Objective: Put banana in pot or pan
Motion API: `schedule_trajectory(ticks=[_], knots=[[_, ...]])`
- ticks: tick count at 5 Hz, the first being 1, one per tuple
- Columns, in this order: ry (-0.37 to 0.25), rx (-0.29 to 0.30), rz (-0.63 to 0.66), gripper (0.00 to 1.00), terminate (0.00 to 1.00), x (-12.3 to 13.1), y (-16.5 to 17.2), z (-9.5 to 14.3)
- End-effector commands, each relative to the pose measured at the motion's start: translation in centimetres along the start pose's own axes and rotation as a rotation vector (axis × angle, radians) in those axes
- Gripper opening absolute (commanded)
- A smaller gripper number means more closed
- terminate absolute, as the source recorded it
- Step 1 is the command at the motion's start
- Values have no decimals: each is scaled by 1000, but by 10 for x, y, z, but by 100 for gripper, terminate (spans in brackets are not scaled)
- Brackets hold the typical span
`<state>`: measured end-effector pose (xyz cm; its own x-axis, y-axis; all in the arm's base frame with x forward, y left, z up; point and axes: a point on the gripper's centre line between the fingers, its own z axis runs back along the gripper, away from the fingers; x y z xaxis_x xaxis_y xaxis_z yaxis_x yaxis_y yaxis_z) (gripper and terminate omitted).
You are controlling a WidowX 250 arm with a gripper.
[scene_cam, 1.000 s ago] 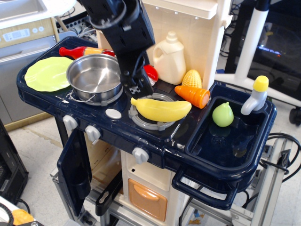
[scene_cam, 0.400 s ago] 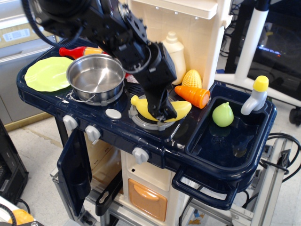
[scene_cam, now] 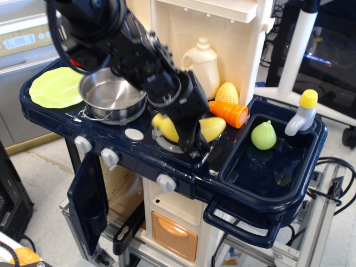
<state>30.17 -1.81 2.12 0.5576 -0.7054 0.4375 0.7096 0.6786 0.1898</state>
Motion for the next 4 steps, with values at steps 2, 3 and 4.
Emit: schedule_trajectory(ticks=[2, 3, 4], knots=[[97, -3, 25, 0, 0, -3, 20, 36], [181, -6, 13, 0, 0, -8, 42, 68], [249, -5, -5, 0, 0, -10, 63, 96]])
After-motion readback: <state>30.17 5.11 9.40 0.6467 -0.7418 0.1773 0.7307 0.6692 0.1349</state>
